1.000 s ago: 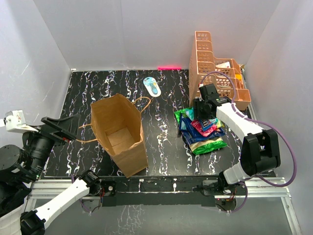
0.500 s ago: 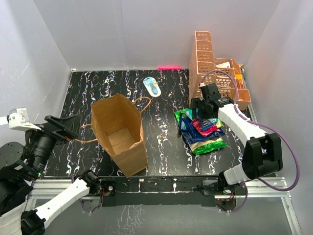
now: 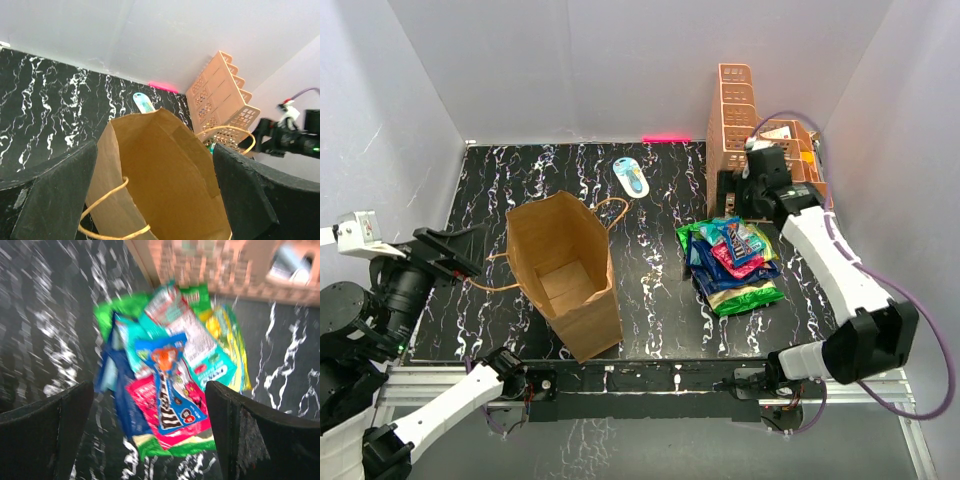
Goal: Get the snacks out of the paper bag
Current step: Reset both arms
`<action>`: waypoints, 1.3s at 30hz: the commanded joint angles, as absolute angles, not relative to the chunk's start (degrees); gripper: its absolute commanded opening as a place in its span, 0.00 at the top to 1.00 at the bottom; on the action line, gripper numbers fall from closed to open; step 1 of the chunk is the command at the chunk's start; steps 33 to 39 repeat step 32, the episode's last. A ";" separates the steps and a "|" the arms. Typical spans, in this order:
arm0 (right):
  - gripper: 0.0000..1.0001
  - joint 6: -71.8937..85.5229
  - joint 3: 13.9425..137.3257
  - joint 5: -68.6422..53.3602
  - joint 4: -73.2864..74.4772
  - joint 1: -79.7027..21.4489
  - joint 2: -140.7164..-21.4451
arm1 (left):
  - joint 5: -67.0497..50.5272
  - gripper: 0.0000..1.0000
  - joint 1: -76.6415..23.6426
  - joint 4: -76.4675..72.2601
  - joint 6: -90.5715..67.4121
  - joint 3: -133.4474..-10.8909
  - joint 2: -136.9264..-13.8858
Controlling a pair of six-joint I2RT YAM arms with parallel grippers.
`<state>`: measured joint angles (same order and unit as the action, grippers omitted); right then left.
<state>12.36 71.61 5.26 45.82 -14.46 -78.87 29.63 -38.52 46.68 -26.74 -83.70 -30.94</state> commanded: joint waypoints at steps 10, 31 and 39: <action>0.02 12.10 87.21 -3.27 37.95 -14.24 -46.43 | 30.81 0.02 -38.67 38.52 -15.82 -92.65 -38.45; 0.02 11.96 95.69 3.03 41.40 -14.18 -43.85 | 30.04 0.02 -38.72 36.13 -13.94 -93.55 -41.47; 0.02 12.50 96.72 4.32 42.69 -14.22 -44.81 | 30.19 0.01 -38.67 35.62 -13.89 -93.26 -41.34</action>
